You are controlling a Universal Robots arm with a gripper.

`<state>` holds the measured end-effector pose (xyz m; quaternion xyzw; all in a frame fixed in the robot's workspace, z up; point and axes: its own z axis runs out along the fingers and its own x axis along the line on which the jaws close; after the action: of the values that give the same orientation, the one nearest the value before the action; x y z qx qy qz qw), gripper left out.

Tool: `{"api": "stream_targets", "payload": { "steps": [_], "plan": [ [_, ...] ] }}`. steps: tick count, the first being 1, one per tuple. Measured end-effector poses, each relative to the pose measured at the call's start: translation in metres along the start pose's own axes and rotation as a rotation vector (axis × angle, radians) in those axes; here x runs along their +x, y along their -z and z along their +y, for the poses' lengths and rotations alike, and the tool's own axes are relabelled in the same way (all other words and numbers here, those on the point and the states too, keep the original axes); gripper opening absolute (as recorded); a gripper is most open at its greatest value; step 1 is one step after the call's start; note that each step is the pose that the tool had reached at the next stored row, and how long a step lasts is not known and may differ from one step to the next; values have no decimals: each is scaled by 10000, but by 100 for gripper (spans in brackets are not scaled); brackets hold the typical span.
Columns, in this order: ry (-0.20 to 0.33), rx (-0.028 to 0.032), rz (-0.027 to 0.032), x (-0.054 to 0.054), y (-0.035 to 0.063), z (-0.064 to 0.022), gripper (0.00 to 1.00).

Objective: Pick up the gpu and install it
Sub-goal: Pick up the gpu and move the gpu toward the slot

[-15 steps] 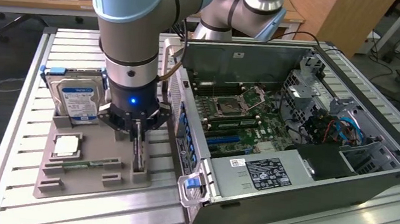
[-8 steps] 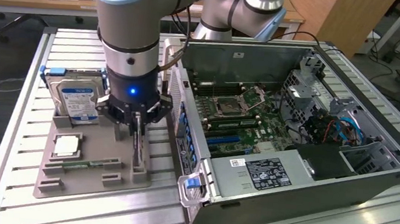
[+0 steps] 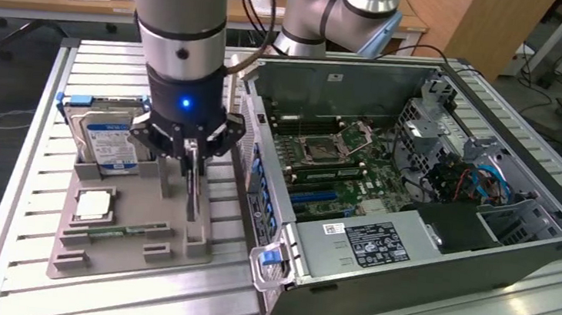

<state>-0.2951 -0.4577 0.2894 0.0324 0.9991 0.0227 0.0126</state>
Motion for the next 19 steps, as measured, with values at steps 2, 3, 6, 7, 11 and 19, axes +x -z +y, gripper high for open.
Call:
{"api": "stream_targets", "payload": {
  "steps": [2,3,6,7,11,19],
  "plan": [
    [1,0,-2,-2,94,4,27],
    [0,0,-3,-3,138,6,27],
    [0,-1,-6,-6,272,13,27],
    [2,0,-8,-8,320,15,27],
    [10,-1,-16,-11,496,23,27],
    [69,-4,-40,-19,803,37,27]
  ]
}}
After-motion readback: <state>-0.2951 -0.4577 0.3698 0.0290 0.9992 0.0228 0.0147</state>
